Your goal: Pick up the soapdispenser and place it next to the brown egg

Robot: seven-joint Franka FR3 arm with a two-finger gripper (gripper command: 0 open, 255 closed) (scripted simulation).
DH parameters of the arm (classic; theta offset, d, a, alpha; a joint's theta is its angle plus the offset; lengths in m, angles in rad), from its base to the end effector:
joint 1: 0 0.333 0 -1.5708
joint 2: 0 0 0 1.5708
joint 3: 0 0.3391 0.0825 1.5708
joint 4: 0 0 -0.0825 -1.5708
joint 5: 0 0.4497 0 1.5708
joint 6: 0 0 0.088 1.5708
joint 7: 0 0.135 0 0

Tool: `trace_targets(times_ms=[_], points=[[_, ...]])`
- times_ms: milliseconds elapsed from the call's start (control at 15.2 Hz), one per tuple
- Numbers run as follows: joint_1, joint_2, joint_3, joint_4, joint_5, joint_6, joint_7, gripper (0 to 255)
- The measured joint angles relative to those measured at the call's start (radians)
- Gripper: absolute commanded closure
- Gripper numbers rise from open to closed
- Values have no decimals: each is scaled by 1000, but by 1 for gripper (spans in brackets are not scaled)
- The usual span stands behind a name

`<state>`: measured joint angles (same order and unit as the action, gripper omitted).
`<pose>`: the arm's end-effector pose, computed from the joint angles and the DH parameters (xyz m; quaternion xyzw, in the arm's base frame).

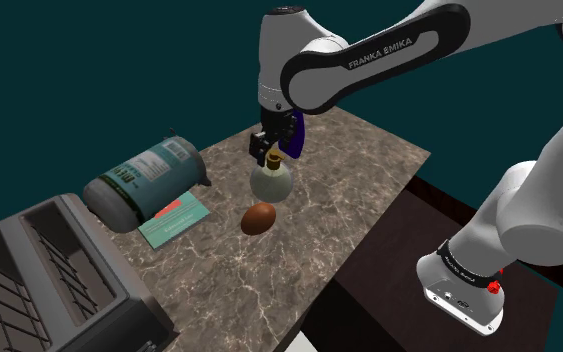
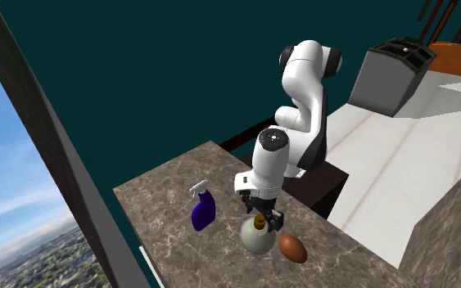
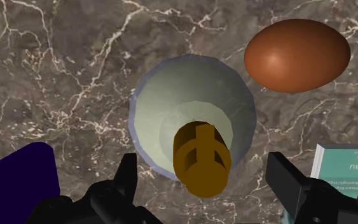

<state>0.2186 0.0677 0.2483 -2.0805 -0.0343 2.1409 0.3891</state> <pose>0.5497 0.2738 0.3550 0.9988 0.0479 0.0002 0.0066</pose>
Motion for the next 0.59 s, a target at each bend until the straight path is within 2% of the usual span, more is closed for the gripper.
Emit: trace_targets(times_ms=[264,594], points=[[-1,-42,0,58,14,-98,-9,0],[-1,-46,0,76,15,-120,-10,0]])
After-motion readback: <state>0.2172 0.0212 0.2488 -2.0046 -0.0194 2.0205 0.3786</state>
